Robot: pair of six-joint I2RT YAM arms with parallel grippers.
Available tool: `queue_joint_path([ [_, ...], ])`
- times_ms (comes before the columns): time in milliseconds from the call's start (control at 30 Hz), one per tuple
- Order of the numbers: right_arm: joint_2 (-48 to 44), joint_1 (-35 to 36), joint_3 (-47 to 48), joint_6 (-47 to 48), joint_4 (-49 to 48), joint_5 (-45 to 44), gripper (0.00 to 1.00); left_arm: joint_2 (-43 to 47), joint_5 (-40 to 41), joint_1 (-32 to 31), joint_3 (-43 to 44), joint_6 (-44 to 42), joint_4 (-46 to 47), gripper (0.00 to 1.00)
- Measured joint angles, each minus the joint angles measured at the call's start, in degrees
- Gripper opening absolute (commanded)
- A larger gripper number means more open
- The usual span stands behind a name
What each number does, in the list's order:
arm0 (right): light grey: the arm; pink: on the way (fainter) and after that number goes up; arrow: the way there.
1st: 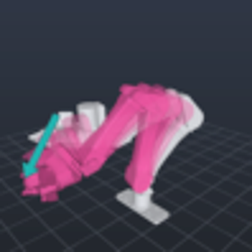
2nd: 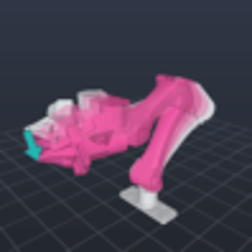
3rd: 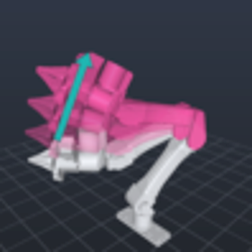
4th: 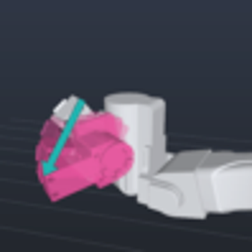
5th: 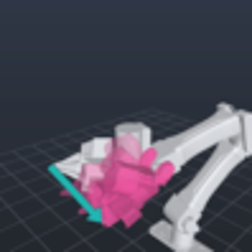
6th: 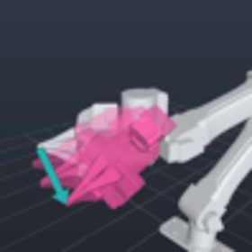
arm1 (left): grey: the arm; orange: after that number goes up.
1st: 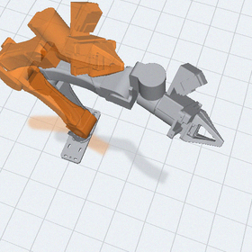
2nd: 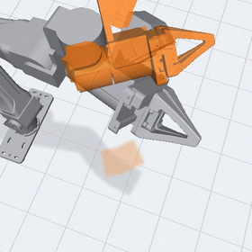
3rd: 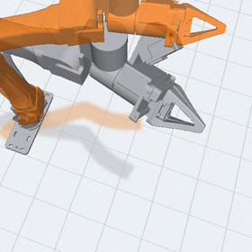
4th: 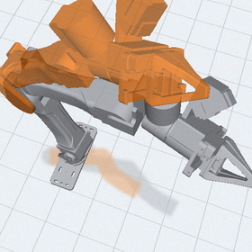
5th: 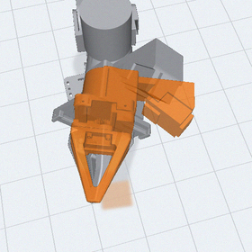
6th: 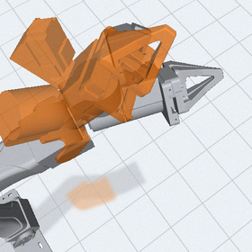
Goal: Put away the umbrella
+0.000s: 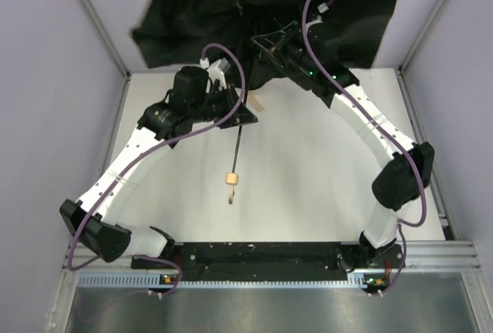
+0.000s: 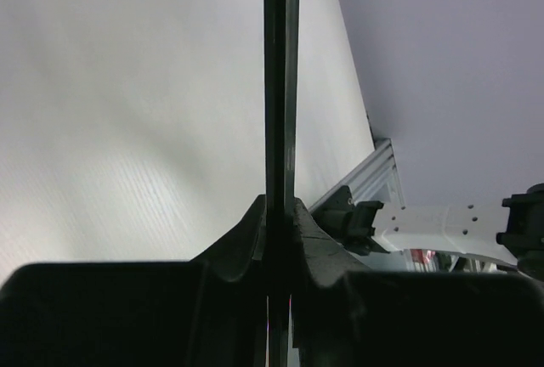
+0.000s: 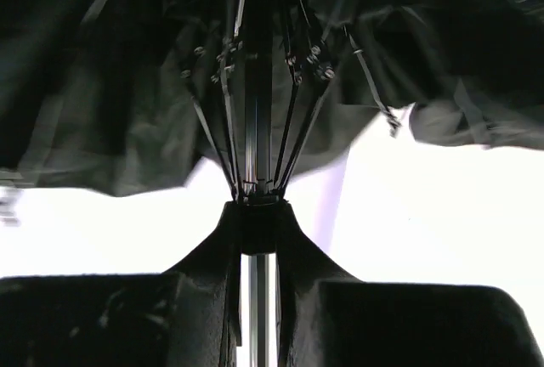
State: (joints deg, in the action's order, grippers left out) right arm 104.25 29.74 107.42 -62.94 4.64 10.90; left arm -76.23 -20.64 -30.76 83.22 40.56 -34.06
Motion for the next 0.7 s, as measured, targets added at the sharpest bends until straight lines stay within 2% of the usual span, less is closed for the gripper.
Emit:
queue_joint_path([
  [67, -4.0, 0.0, -5.2, -1.2, -1.5, -2.7, 0.0, -2.6, -2.5, 0.0, 4.7, 0.1, -2.9, 0.0],
  [167, -6.9, -0.1, -8.1, -1.9, -3.5, -5.7, 0.0, -5.2, -5.6, 0.0, 9.6, 0.3, -5.2, 0.0],
  [300, -7.3, -0.2, -8.4, -2.4, -4.8, -6.4, 0.0, -6.1, -7.1, 0.0, 10.6, 0.9, -5.0, 0.0],
  [400, -9.1, -0.2, -12.7, -3.8, -7.2, -7.5, 0.0, -6.0, -7.6, -0.4, 9.8, 1.3, -5.0, 0.0],
  [533, -12.0, -0.3, -19.3, -5.5, -9.1, -8.0, 0.0, -3.9, -7.6, -1.4, 4.1, 1.4, -2.9, 0.14],
  [700, -12.4, 0.3, -21.4, -6.1, -9.7, -4.9, 0.0, 2.6, -3.9, -2.8, -6.5, 3.1, 3.7, 0.32],
])
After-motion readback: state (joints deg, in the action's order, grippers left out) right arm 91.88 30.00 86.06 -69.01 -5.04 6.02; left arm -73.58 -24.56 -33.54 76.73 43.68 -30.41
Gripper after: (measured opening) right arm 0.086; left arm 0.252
